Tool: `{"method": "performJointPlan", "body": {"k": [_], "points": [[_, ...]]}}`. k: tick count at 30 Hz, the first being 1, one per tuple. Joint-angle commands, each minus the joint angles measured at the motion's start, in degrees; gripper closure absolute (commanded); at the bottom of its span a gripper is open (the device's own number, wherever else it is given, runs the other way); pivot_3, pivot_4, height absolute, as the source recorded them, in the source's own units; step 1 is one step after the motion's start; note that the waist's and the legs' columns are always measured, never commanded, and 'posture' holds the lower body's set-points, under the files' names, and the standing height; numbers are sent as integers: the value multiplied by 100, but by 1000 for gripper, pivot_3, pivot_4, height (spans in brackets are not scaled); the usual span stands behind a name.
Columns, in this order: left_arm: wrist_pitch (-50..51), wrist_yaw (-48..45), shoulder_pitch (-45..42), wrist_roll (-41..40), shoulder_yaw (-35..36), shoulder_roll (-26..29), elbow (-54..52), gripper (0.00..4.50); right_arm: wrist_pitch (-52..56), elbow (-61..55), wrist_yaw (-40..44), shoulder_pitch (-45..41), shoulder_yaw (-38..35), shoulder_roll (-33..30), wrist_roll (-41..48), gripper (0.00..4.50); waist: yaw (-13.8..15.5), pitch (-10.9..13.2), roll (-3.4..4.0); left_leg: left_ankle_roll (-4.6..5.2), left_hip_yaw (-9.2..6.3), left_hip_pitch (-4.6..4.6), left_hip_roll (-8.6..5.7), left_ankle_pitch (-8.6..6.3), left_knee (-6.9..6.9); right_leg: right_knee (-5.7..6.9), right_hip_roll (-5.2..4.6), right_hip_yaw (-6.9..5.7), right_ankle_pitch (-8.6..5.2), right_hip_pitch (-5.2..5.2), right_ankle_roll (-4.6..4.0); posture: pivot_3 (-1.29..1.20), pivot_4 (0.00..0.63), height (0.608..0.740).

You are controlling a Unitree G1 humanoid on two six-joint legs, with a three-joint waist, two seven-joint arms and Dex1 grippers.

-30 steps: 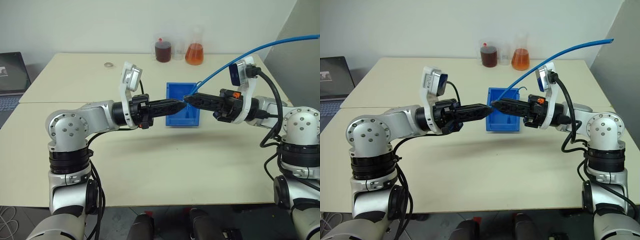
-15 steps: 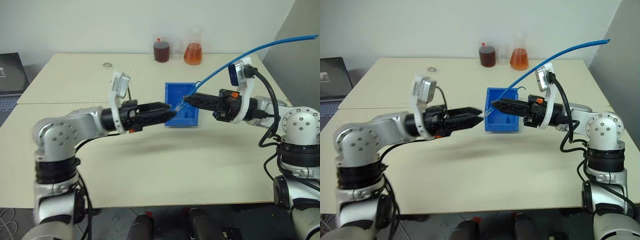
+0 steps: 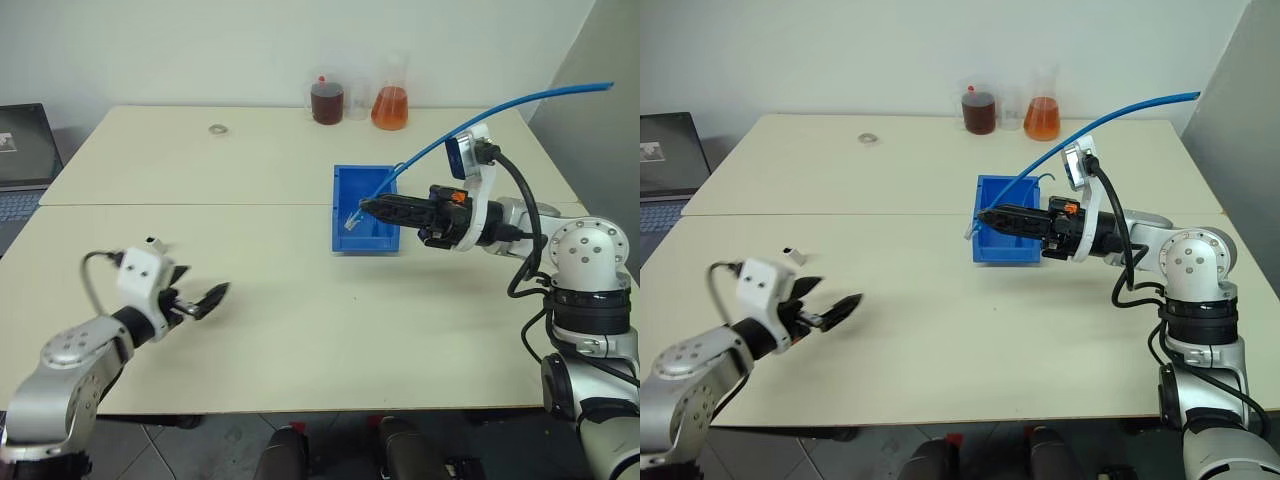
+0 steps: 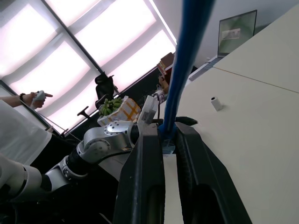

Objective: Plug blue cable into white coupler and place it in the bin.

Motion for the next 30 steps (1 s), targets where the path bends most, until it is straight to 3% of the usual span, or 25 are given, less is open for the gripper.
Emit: {"method": "performJointPlan", "body": {"k": [1, 9, 18, 30], "points": [[-853, 77, -98, 432, 423, 129, 819, 58, -181, -61, 228, -156, 66, 62, -131, 4425, 18, 0, 0, 0, 1, 0, 0, 0, 0, 1, 0, 0, 0, 0, 0, 0, 150, 740], [-1534, -305, -1784, 475, 303, 319, 3429, 58, -192, -97, 254, -154, 72, 104, -292, 4425, 105, -5, -10, 0, -9, -4, -7, 0, 4, 0, -4, -23, 1, 5, 2, 0, 150, 740], [-2388, -1174, -3727, 1071, -472, 588, 6226, 58, -144, -191, 56, -187, -25, 148, -361, 4425, 54, -6, -11, 0, -8, -4, -5, 0, 3, 14, -1, -23, 2, -1, 1, 0, 150, 740], [-3039, -1520, -4798, 1486, -821, 771, 7972, 58, -46, -344, -119, -80, -180, 129, -266, 4425, -45, -6, -11, 0, -12, -4, -6, 0, 4, 21, -2, -25, 2, -3, 1, 0, 150, 740]]}}
